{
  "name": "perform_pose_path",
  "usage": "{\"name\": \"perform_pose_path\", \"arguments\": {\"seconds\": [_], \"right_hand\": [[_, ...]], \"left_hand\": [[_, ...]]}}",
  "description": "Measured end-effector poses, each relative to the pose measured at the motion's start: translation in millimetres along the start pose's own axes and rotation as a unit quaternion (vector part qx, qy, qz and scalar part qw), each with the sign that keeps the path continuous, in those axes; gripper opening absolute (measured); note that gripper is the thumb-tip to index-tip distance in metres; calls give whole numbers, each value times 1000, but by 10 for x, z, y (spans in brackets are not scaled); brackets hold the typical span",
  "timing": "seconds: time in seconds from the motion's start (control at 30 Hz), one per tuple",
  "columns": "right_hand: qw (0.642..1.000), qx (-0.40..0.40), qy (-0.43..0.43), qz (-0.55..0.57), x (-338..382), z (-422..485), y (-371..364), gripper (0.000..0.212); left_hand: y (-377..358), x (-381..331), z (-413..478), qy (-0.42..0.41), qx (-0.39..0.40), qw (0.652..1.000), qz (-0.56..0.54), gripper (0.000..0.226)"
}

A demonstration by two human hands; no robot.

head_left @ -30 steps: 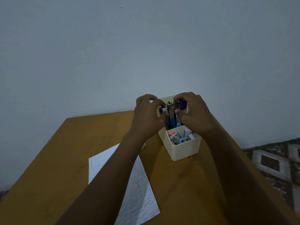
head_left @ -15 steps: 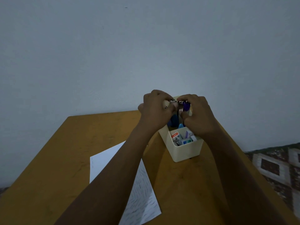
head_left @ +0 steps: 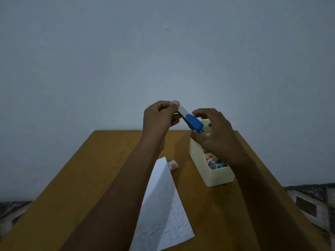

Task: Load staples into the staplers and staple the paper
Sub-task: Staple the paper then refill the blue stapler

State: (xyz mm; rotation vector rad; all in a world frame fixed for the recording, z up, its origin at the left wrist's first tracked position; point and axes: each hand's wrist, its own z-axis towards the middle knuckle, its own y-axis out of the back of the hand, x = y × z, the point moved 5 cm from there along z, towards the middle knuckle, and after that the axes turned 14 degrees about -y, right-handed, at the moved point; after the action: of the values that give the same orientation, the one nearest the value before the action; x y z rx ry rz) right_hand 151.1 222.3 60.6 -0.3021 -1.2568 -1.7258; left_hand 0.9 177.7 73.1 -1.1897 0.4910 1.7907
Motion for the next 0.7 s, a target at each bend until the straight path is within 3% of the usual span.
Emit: {"name": "perform_pose_path", "arguments": {"seconds": [0.33,0.57,0.7], "right_hand": [[992,109,-25,57,125,-264,-788,36],[977,171,-74,106,-95,-489,-1128,20],[967,188,-78,154,-187,-540,-1184,18]], "left_hand": [[902,325,-195,114,-51,991,-46,9],[1049,668,-453,190,82,978,-5,19],[1083,772,-515,175,159,968,84,18]]}}
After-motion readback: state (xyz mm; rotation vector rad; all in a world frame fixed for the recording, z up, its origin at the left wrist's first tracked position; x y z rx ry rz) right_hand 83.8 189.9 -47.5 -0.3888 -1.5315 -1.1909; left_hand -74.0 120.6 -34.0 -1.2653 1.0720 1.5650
